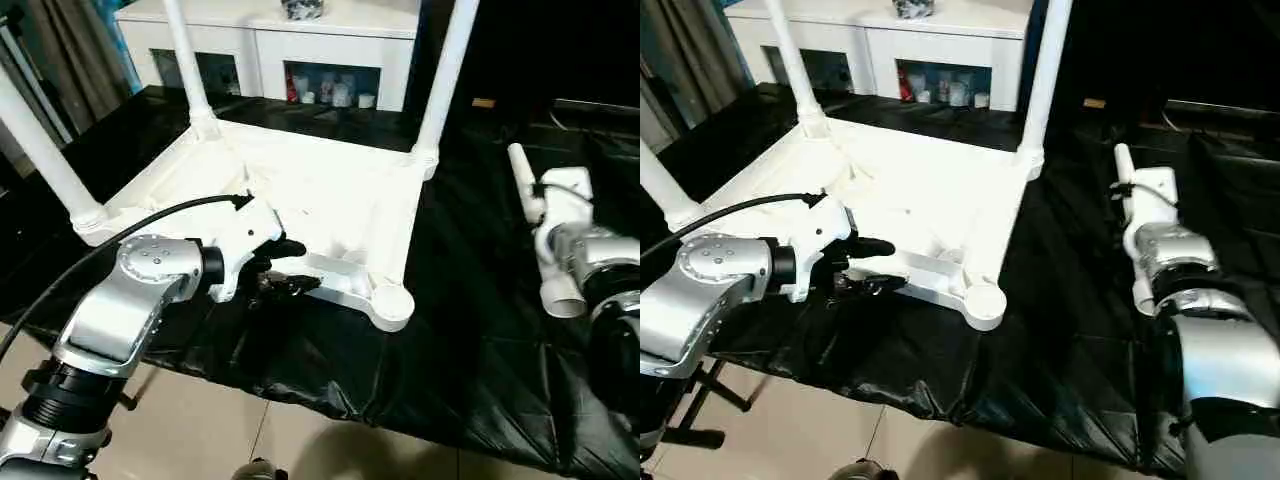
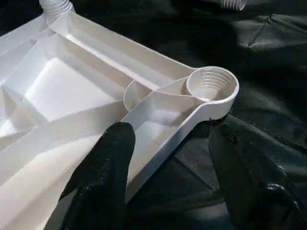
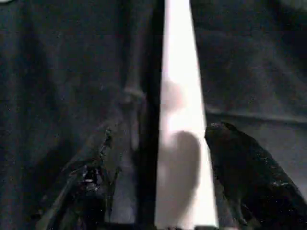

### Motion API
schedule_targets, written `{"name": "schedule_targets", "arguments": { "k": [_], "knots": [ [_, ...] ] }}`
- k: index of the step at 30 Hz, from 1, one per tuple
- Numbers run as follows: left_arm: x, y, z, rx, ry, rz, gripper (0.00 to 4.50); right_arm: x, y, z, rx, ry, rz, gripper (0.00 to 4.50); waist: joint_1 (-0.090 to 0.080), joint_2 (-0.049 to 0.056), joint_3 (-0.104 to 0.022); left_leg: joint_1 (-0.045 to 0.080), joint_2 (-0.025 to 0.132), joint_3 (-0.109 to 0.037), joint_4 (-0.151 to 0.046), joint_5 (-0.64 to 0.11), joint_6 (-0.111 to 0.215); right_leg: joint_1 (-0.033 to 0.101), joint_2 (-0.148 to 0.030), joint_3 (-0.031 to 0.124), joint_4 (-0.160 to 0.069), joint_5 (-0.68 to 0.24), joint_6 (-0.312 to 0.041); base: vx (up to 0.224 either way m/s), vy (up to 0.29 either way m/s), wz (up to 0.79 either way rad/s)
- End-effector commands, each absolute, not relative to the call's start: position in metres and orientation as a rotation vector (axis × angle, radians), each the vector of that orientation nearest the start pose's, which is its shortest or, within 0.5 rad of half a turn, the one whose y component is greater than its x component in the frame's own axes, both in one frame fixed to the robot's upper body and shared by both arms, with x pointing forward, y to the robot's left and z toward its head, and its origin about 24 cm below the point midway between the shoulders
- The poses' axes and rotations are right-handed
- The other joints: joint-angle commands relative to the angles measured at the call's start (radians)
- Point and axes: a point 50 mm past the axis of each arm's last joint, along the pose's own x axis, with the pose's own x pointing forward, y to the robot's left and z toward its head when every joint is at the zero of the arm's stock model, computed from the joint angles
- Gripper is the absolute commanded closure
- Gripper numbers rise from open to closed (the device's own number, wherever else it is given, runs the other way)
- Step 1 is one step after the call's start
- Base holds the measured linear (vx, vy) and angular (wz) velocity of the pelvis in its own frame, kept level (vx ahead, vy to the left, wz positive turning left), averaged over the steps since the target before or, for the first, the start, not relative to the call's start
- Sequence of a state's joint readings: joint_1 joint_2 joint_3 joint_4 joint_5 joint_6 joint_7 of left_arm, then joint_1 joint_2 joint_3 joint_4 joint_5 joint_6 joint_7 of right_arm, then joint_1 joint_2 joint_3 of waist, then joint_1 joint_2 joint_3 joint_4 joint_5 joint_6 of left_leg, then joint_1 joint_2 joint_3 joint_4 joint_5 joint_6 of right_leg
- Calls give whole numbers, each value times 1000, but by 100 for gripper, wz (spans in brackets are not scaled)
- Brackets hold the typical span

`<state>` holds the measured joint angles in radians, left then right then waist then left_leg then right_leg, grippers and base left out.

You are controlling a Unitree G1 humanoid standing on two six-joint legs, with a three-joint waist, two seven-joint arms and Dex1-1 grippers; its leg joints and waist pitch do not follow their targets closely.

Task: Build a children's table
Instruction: Pick table leg

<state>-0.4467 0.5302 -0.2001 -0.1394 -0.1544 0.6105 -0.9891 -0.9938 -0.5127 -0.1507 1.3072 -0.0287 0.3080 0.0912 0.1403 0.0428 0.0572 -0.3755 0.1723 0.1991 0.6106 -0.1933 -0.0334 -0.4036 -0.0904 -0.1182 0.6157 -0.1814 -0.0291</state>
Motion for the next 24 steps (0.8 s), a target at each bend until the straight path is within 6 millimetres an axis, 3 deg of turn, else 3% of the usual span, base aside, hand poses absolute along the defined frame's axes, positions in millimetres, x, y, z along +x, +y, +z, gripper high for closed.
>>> {"name": "schedule_targets", "arguments": {
  "k": [1, 2, 4, 15, 19, 22, 23, 24],
  "knots": [
    [287, 142, 135, 393, 290, -1109, 168, 378, -297, 106, -180, 513, -295, 151, 2, -24, -74, 9, 57, -28, -63, -133, 28, 51, -77, 63, -58, -206, -211, 0, 0, 0],
    [287, 142, 136, 391, 289, -1112, 168, 378, -298, 108, -174, 508, -301, 151, 3, -18, -74, 9, 56, -28, -62, -132, 28, 50, -75, 63, -58, -196, -214, 0, 0, 0],
    [286, 140, 135, 392, 292, -1124, 168, 375, -302, 107, -165, 525, -309, 151, 3, -17, -74, 8, 55, -27, -61, -135, 28, 50, -74, 63, -58, -190, -215, 0, 0, 0],
    [285, 129, 138, 356, 290, -1225, 168, 351, -315, 73, -93, 745, -305, 151, 8, -24, -78, 2, 55, -28, -55, -102, 39, 54, -75, 62, -52, -160, -230, 0, 0, 0],
    [283, 125, 138, 343, 289, -1252, 168, 343, -320, 65, -79, 797, -313, 151, 5, -30, -74, -1, 54, -27, -54, -117, 37, 53, -77, 62, -58, -213, -214, 0, 0, 0],
    [282, 124, 138, 337, 293, -1263, 168, 338, -321, 60, -59, 831, -307, 151, 7, -29, -73, 2, 56, -27, -54, -133, 29, 50, -76, 62, -61, -244, -203, 0, 0, 0],
    [283, 124, 138, 339, 293, -1265, 168, 336, -322, 58, -27, 840, -303, 151, 5, -36, -71, 2, 56, -26, -55, -143, 26, 51, -75, 62, -63, -256, -198, 0, 0, 0],
    [283, 124, 138, 339, 293, -1266, 168, 335, -322, 58, -20, 844, -302, 166, 6, -36, -71, 2, 56, -28, -56, -146, 24, 50, -76, 62, -62, -264, -195, 0, 0, 0]
  ]
}}
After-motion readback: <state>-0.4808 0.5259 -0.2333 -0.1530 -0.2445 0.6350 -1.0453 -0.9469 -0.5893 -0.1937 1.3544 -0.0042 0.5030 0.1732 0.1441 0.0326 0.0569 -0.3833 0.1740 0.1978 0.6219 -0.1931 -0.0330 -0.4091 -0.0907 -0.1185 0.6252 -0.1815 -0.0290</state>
